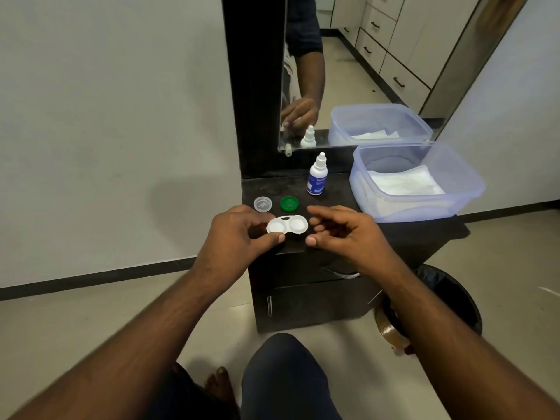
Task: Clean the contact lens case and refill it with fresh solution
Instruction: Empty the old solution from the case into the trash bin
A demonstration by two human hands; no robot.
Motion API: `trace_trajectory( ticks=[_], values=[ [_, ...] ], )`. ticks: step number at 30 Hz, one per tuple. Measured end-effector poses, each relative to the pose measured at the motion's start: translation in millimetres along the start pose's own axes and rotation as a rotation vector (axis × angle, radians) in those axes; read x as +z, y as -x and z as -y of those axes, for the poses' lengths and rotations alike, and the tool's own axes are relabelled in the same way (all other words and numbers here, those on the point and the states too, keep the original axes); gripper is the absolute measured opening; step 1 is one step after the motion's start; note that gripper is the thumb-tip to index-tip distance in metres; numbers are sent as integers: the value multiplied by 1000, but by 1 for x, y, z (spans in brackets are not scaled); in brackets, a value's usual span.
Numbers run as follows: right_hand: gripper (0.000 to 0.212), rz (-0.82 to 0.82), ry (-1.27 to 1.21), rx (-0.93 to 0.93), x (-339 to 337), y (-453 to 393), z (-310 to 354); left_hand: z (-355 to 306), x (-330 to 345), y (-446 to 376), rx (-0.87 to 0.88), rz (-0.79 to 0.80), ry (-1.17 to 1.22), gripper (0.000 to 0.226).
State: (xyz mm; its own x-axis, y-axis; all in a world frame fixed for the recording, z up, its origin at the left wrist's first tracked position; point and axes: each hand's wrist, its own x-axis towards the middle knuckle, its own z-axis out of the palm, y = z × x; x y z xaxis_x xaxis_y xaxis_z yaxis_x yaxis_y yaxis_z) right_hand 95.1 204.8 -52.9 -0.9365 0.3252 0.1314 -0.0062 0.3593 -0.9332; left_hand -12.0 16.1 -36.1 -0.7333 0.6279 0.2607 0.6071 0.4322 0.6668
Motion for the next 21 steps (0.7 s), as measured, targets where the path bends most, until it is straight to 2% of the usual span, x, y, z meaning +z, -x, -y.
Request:
trace_trajectory(
  ticks=[3,10,16,21],
  values=[
    [57,19,-107,47,-3,5,0,-17,3,1,37,16,-2,38],
    [47,-147,-320,57,-17,35,-5,-45,21,7,86,62,38,37],
    [41,-390,-431,47,-49,77,-14,-78,51,-1,154,255,107,44],
    [42,-591,-428,128,-96,122,-45,-116,89,-20,290,374,-11,22]
  ],
)
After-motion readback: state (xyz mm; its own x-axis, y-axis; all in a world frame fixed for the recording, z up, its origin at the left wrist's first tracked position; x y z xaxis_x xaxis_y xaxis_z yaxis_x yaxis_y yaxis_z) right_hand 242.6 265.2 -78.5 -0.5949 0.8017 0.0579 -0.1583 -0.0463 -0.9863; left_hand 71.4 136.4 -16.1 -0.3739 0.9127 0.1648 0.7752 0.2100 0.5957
